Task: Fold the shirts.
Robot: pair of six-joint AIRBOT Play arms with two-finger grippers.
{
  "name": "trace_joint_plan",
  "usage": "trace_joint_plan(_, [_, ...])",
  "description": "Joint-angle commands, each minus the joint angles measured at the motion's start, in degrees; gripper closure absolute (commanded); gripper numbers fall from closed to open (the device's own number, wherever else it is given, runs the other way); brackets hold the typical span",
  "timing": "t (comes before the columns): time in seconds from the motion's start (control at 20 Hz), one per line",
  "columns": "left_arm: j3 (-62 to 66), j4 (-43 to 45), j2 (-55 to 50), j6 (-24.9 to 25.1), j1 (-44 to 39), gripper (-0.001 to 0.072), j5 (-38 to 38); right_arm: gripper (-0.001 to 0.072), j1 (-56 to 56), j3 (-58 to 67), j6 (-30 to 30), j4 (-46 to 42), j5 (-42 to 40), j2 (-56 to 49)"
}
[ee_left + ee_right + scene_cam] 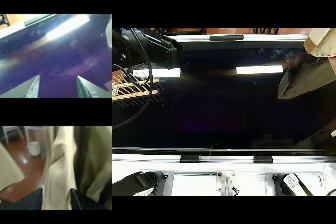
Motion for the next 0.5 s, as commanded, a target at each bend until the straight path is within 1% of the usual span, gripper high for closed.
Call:
trace_joint_plan(0.0, [0.04, 0.17, -0.11, 0.04, 0.48, 0.0197, -6.82, 0.0258, 5.90, -0.04, -6.21, 11.10, 14.75, 1.68])
trace_joint_plan(0.05, [0.04, 0.17, -0.28, -0.11, 1.11, 0.0286, -10.47, 0.0292, 7.69, -0.24, -9.92, 16.33, 20.06, 1.27])
trace_joint_plan(0.1, [0.00, 0.17, -0.79, -0.17, 2.32, 0.0332, -14.38, 0.0291, 10.21, -0.90, -13.03, 21.62, 25.88, 0.52])
trace_joint_plan(0.15, [-0.24, 0.17, -1.55, -0.92, 3.87, 0.0331, -18.08, 0.0290, 13.27, -2.36, -14.40, 25.07, 30.84, -0.22])
trace_joint_plan(0.2, [-0.68, 0.11, -2.49, -2.32, 5.29, 0.0325, -21.09, 0.0285, 17.57, -5.03, -14.23, 26.80, 35.10, -0.92])
trace_joint_plan(0.25, [-1.75, -0.07, -3.58, -3.19, 6.71, 0.0287, -23.96, 0.0254, 22.32, -8.55, -13.22, 26.34, 37.53, -1.27])
trace_joint_plan(0.3, [-3.56, -0.15, -4.48, -3.19, 7.76, 0.0211, -25.75, 0.0254, 27.96, -13.46, -11.02, 25.35, 38.16, -1.33])
trace_joint_plan(0.35, [-6.69, -0.46, -5.18, -3.61, 8.57, 0.0082, -26.47, 0.0254, 33.86, -18.53, -9.18, 24.37, 37.35, -1.33])
trace_joint_plan(0.4, [-10.40, -0.98, -5.55, -5.07, 9.09, 0.0016, -26.58, 0.0254, 39.39, -22.91, -7.02, 22.91, 35.43, -1.33])
trace_joint_plan(0.45, [-15.12, -1.95, -5.57, -6.71, 9.60, 0.0016, -26.69, 0.0254, 44.57, -26.45, -5.03, 21.18, 33.14, -1.33])
